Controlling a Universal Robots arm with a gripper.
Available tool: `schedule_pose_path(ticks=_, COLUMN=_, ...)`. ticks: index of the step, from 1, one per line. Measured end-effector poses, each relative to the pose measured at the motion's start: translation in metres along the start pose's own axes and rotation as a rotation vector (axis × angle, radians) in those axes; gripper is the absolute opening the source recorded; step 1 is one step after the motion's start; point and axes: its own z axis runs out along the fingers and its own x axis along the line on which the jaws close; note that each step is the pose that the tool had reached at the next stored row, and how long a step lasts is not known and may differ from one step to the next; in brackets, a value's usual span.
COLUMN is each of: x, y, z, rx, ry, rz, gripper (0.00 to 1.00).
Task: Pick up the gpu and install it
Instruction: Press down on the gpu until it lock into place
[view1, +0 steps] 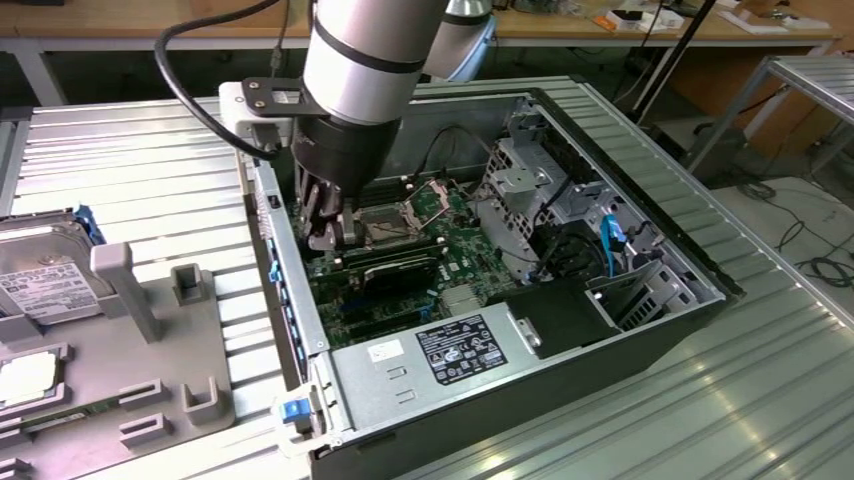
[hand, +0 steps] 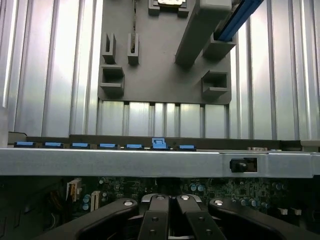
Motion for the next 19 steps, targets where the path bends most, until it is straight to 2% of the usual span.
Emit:
schedule_pose_path(ticks=4, x=0.0015, y=0.0004, z=0.0009, rx=-0.0004, ry=0.0035, rz=0.001, gripper=0.11)
schedule_pose_path(ticks=9, x=0.0035, y=0.0011, z=0.0061, rx=0.0002, ry=0.0034, rz=0.001, gripper=0.11)
schedule_pose_path(ticks=19, x=0.0036, y=0.0039, z=0.0095, rx=-0.0003, ry=0.0044, rz=0.001, gripper=0.11)
